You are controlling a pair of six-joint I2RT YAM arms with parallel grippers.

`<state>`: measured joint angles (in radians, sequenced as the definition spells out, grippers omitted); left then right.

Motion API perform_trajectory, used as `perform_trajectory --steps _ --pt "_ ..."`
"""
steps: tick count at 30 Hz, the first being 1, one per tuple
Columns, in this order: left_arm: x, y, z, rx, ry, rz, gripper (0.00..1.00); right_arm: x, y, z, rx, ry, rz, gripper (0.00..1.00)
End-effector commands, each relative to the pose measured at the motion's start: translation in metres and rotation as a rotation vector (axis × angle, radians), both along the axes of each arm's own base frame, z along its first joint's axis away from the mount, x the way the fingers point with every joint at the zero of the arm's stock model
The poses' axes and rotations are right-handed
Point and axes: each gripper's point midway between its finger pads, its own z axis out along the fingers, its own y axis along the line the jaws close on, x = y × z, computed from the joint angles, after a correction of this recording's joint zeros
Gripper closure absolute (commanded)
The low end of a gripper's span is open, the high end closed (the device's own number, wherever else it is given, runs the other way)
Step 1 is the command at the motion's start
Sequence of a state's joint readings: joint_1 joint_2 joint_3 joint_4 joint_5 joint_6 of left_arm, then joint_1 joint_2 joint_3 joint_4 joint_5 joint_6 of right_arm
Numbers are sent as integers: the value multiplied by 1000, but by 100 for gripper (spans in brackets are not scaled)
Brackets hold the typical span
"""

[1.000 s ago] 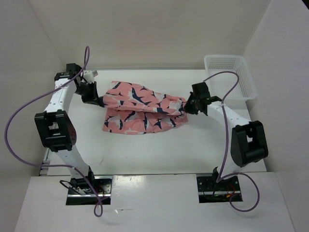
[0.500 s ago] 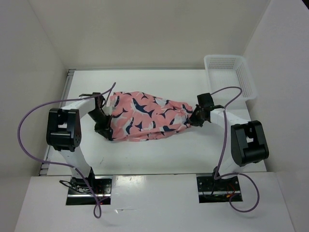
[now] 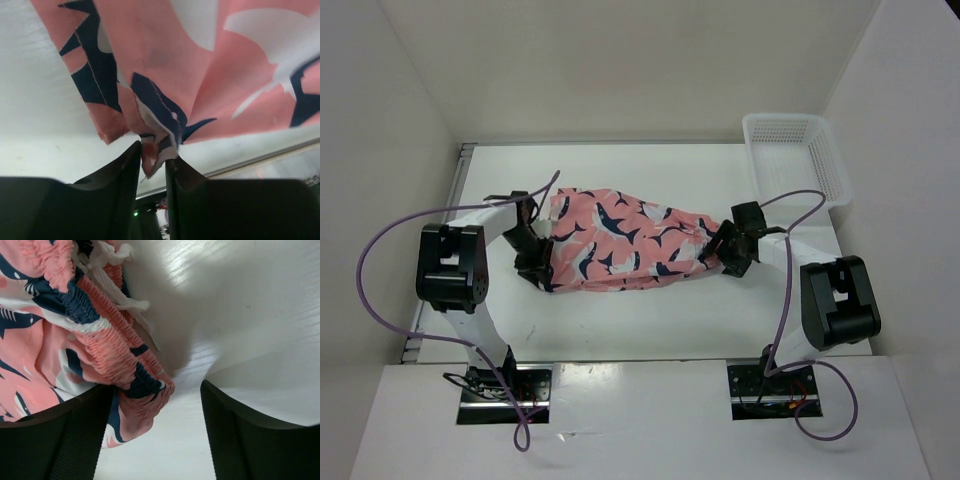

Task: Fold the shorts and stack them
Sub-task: Fold the shorts

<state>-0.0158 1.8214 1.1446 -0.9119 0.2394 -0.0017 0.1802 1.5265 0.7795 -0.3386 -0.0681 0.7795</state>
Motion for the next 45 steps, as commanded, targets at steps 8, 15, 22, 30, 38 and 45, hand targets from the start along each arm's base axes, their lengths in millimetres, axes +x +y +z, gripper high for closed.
perform_trajectory --steps 8,15,22,30,38,45 --pt "69 10 97 -32 -270 50 44 14 22 -5 137 -26 -3 31" --pt "175 28 79 51 -533 60 38 22 23 -16 130 -10 4 50" --pt "259 21 68 86 -757 44 29 25 24 -31 122 11 10 64" --pt "283 80 -14 421 -594 110 31 39 25 -38 136 17 -3 99" --pt "284 103 -18 421 -584 151 32 56 25 -29 117 1 17 100" --pt "262 57 32 219 -602 90 28 63 13 5 43 -53 24 100"
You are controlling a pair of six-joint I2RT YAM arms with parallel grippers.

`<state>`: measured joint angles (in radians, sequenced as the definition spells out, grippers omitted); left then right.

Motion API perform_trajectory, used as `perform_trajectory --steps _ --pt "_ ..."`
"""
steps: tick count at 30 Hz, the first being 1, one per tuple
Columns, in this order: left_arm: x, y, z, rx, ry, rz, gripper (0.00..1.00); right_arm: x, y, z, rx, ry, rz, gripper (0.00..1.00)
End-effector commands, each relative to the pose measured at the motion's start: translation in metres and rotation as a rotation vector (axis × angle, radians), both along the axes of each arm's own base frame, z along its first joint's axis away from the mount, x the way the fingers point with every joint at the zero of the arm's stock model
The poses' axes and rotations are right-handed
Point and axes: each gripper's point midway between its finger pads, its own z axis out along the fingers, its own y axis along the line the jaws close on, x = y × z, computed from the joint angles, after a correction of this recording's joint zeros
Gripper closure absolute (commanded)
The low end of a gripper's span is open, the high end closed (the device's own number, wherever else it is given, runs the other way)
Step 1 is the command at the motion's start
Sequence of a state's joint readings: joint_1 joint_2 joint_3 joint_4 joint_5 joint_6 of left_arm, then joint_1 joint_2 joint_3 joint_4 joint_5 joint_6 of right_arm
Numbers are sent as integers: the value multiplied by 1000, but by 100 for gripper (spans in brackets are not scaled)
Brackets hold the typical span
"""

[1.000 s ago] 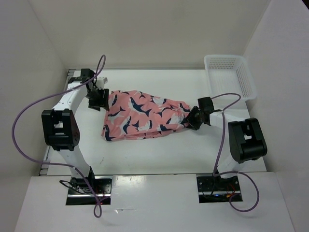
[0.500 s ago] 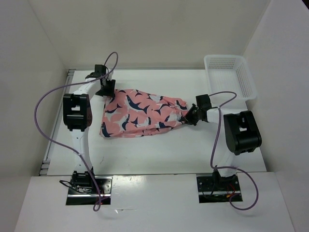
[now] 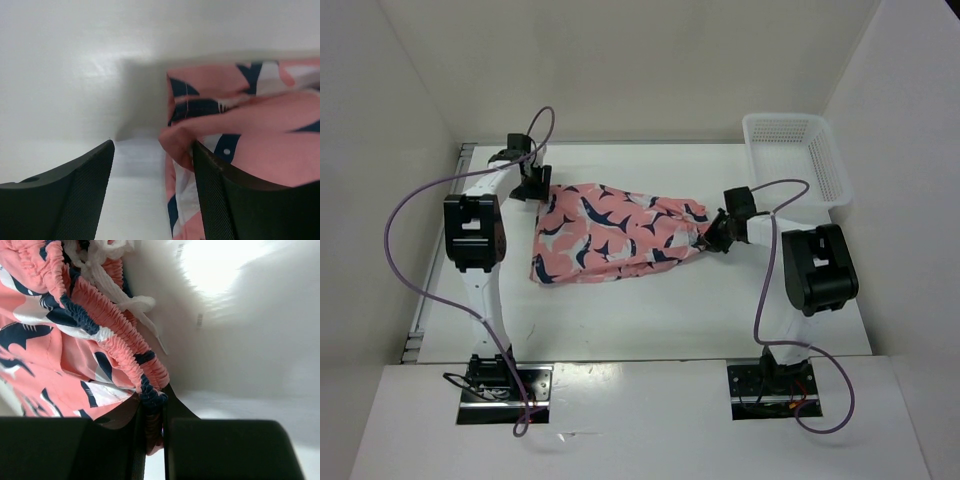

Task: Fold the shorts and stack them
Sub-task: Fold the shorts

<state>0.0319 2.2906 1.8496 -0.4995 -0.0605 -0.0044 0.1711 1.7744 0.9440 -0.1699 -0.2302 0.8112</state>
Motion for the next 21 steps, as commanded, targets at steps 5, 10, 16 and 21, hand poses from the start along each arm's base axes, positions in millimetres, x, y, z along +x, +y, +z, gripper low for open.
perform_trajectory --steps 5,10,16,21 --pt "-48 -47 66 -162 9 -131 28 6 -54 51 -170 -92 -90 100" --pt "-75 -81 55 -115 90 -190 26 12 -78 86 -291 -151 -88 100" --pt "-101 -110 10 -189 238 -255 25 27 -87 121 -377 -219 -29 100" --pt "-103 -116 -15 -156 291 -262 25 61 -58 169 -533 -370 136 100"
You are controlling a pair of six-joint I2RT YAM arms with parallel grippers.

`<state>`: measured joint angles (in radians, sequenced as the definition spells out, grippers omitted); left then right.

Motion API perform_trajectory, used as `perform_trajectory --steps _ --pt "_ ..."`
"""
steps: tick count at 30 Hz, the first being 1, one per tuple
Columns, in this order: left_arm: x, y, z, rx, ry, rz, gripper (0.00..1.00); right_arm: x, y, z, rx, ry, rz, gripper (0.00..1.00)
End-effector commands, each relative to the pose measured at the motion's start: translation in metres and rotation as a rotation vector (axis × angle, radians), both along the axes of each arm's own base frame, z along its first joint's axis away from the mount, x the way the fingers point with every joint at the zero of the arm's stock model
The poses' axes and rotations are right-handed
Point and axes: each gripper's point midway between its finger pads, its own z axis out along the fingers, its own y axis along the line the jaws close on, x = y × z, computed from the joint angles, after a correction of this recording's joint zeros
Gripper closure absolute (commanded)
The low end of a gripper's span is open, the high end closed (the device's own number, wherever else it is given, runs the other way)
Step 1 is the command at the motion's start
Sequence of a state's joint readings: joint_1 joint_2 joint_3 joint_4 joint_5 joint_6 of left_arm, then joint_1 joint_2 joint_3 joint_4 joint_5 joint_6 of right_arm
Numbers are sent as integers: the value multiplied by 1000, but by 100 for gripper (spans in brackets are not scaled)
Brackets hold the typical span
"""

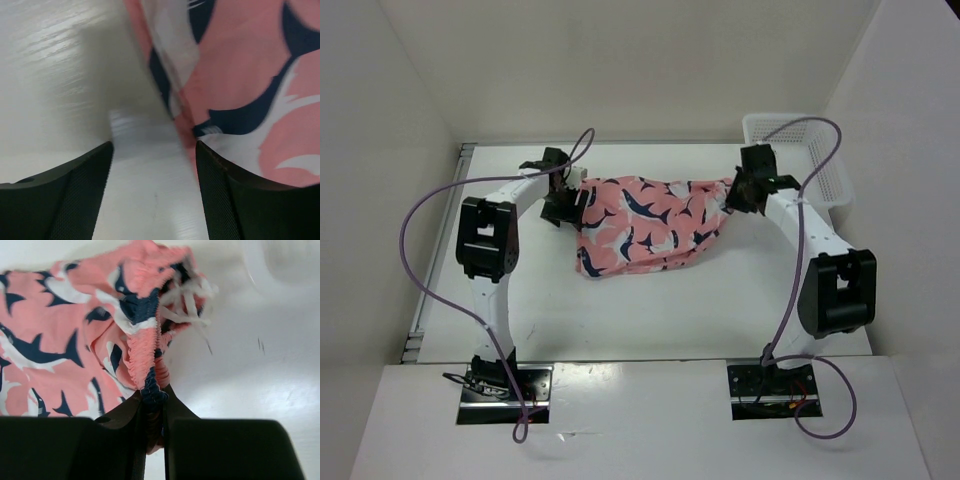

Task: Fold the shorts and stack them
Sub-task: Fold the shorts

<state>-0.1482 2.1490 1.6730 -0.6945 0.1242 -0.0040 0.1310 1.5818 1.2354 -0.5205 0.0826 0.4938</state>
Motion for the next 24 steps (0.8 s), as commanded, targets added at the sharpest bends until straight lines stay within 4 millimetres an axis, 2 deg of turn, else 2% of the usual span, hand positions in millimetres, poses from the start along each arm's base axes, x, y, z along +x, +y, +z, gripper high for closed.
perform_trajectory --steps 1,2,3,4,5,6,7,8,10,11,12,13,14,17,19,20,21,23,24 --pt "-5 4 -18 25 53 1 25 27 38 42 -191 -104 173 100" --pt "-3 3 -19 25 53 1 25 30 50 46 -245 -111 235 100" --pt "-5 4 -26 28 68 1 25 40 66 66 -272 -158 269 100" --pt "-5 2 -26 18 70 -3 25 36 98 69 -310 -172 343 100" --pt "-4 -5 -28 7 73 -17 25 37 114 54 -366 -138 413 100" --pt "-6 -7 -32 -1 85 -20 29 42 134 65 -380 -171 447 100" --pt "-6 -8 -32 -9 86 -22 32 33 164 62 -396 -177 518 100" --pt "-9 -14 -36 -16 98 -35 36 36 183 52 -407 -164 558 100" --pt "-10 -16 -40 -25 109 -38 48 29 213 41 -443 -159 639 100" --pt "-12 -18 -44 -36 121 -42 53 16 239 37 -456 -168 700 100" --pt "-13 -18 -48 -35 130 -42 58 14 257 30 -475 -172 749 100" --pt "-13 -16 -47 -47 132 -36 69 9 271 26 -489 -178 779 100" --pt "-13 -16 -47 -47 132 -36 73 -1 295 21 -506 -191 826 100" --pt "-10 -14 -48 -57 132 -29 79 -14 334 13 -541 -218 905 100" --pt "-9 -12 -48 -66 133 -23 79 -13 345 9 -538 -225 913 100" --pt "-9 -12 -48 -66 133 -22 79 -17 359 11 -507 -237 943 100" --pt "-9 -12 -48 -66 133 -22 79 -17 361 -1 -509 -214 958 100" --pt "-8 -5 -48 -55 131 -8 76 -23 367 -5 -491 -202 962 100" --pt "-6 2 -49 -47 129 6 74 -23 367 -11 -496 -192 964 92"
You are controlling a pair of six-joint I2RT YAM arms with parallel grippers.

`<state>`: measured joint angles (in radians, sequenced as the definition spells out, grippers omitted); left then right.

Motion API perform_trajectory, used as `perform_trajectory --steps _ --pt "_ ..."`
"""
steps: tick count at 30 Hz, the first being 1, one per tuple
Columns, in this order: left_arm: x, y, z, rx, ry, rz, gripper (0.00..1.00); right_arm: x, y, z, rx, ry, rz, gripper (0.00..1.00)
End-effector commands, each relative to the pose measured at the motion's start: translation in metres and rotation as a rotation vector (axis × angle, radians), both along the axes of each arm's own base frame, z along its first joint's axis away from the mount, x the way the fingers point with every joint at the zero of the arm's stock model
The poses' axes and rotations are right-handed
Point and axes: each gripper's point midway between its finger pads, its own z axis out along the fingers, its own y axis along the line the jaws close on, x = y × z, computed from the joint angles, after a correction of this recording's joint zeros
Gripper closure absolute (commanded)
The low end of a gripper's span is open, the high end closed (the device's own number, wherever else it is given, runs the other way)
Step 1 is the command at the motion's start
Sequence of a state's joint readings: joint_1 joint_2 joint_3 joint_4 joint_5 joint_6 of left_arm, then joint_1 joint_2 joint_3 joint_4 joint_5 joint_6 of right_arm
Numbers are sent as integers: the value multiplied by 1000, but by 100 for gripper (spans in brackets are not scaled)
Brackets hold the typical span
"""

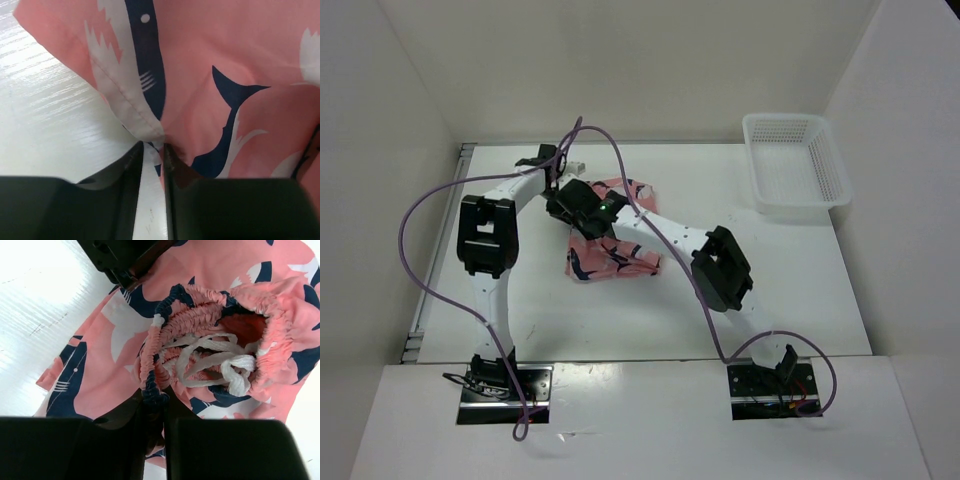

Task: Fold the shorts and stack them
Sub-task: Fold the shorts

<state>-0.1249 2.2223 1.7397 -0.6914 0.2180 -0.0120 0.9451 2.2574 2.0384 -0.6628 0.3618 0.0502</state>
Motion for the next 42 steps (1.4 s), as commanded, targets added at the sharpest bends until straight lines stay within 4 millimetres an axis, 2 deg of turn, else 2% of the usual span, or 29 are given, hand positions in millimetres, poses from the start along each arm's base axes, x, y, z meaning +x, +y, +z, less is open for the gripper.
perform_trajectory --steps 1,2,3,5,6,7,8,9,11,12,13,14,15,16,17,18,19,20,21,22,23,24,27,30,32,37,40,42 --pt "-18 19 -39 41 112 21 67 -1 14 13 9 -21 50 82" --pt "-17 24 -39 41 113 33 61 0 16 15 11 -32 59 73" --pt "-18 27 -36 31 112 41 56 -17 32 17 27 -27 125 58" --pt "-14 45 -31 28 101 81 48 -36 46 26 30 -41 221 40" --pt "-13 50 -31 27 101 94 46 -54 65 44 81 -56 290 30" --pt "-8 60 -24 25 81 115 43 -63 71 51 100 -61 322 27" --pt "-3 67 -16 39 56 131 38 -70 77 63 132 -70 345 19" --pt "-1 77 -9 61 38 150 38 -81 85 83 195 -78 390 16" --pt "5 91 3 91 5 180 35 -87 88 106 283 -94 400 16" --pt "11 95 13 107 -24 187 34 -89 86 117 320 -112 395 15" --pt "16 97 32 117 -72 195 34 -89 77 134 363 -163 380 15" --pt "18 97 43 116 -95 196 34 -84 67 140 398 -171 322 15" --pt "20 91 69 112 -154 187 34 -82 54 126 385 -156 282 15" --pt "20 81 84 78 -184 165 34 -63 33 125 386 -161 199 16" --pt "16 60 94 56 -201 121 34 -56 17 133 413 -161 142 18" --pt "10 47 103 37 -209 93 34 -52 0 113 421 -98 60 20" --pt "-1 27 119 -8 -221 47 34 -33 -26 105 418 -84 -33 21" --pt "-12 13 117 -25 -198 13 34 -29 -42 101 424 -61 -87 22" --pt "-26 -12 116 -44 -171 -47 34 -28 -60 78 417 -16 -167 22" --pt "-29 -24 117 -58 -169 -74 34 -26 -74 67 410 8 -214 22" --pt "-37 -31 105 -55 -129 -93 32 -15 -95 63 416 14 -277 22" --pt "-44 -41 89 -40 -89 -119 32 -20 -108 37 399 68 -327 22" --pt "-51 -51 57 -1 -13 -145 31 -27 -138 14 409 130 -404 19" --pt "-60 -61 44 8 35 -172 31 -37 -150 1 404 153 -421 16" --pt "-60 -62 43 44 28 -180 31 -46 -155 -10 400 175 -429 15" --pt "-67 -66 31 90 48 -198 34 -48 -150 -12 446 187 -432 15" --pt "-72 -62 20 108 85 -197 34 -50 -149 -23 432 210 -430 15" --pt "-78 -64 20 93 108 -203 35 -53 -146 -27 432 230 -420 15"
